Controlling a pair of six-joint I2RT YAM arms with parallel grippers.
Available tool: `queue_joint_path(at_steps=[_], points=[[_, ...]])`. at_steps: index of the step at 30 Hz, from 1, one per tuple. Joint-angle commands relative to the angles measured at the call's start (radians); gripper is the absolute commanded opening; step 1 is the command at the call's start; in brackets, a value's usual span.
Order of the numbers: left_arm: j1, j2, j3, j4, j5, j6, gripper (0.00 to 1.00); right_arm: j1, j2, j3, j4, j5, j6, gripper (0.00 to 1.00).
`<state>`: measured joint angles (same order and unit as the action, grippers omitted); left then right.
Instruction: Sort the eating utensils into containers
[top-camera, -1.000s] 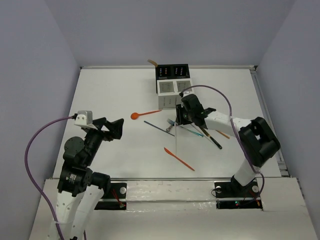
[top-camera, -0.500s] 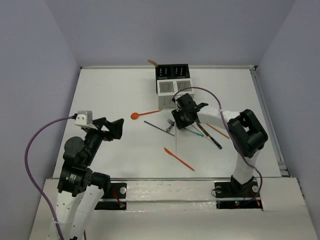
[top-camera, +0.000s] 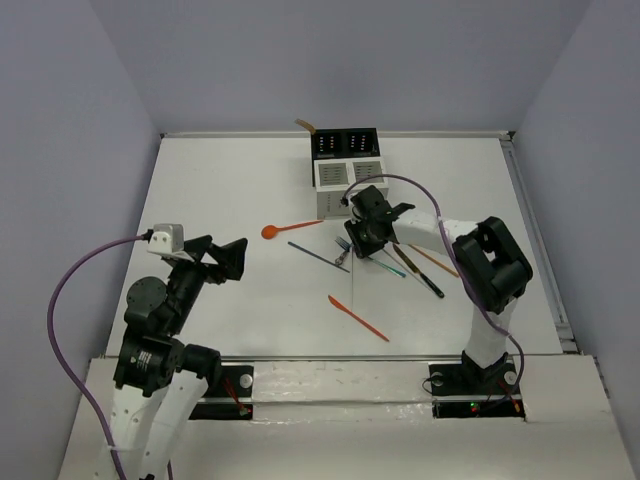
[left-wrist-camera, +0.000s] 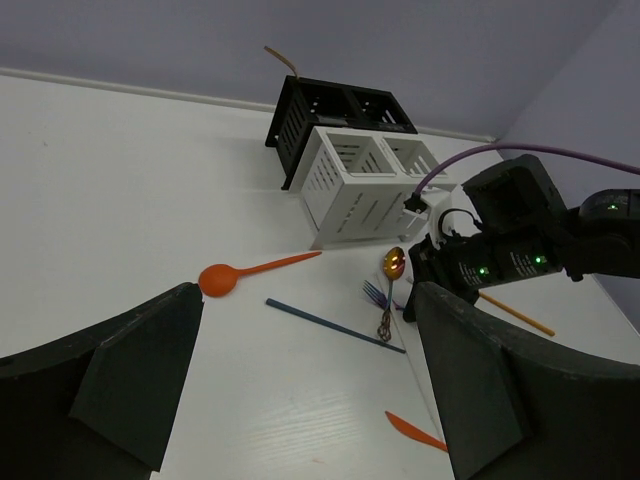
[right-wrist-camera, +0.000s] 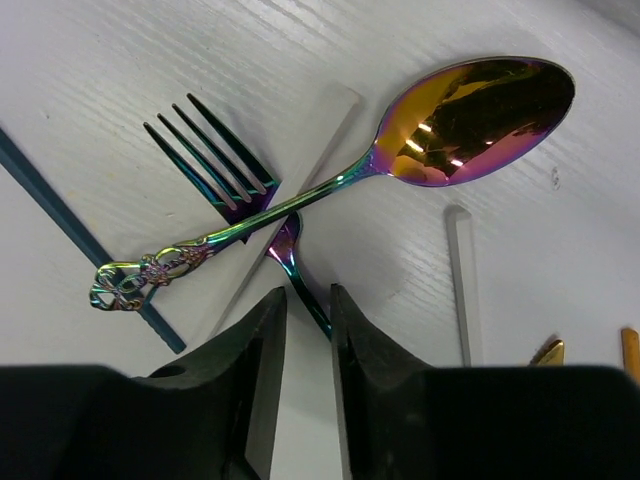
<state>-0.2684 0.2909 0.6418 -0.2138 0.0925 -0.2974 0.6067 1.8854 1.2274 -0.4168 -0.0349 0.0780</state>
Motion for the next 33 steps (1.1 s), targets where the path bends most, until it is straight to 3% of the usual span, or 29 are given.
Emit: queue_joint_path(at_steps=[1,3,8,10,24,27,31,33], points=[[-0.006,-0.021,0.024,0.048,-0.008,0.009,0.99,0.018,-0.005,-0.011,-0.109,-0.040,0.005,0.35],[-0.006,-0.025,0.024,0.047,-0.008,0.007,0.99,0.027,-0.002,-0.009,-0.125,-0.039,0.006,0.33],[-0.015,-0.039,0.025,0.044,-0.019,0.011,0.99,0.037,0.015,0.015,-0.180,-0.020,0.014,0.10],[-0.015,-0.041,0.027,0.042,-0.020,0.011,0.99,0.038,0.006,0.026,-0.209,-0.008,0.016,0.07],[-0.081,-0.098,0.035,0.030,-0.079,0.014,0.99,0.096,-0.009,0.198,-0.652,0.112,0.078,0.07],[-0.101,-0.101,0.036,0.025,-0.082,0.014,0.99,0.096,-0.072,0.196,-0.594,-0.090,0.049,0.07],[-0.120,-0.099,0.036,0.024,-0.083,0.014,0.99,0.096,-0.101,0.126,-0.533,-0.215,0.034,0.07],[-0.120,-0.096,0.035,0.024,-0.083,0.014,0.99,0.096,-0.097,0.103,-0.546,-0.186,0.043,0.07]])
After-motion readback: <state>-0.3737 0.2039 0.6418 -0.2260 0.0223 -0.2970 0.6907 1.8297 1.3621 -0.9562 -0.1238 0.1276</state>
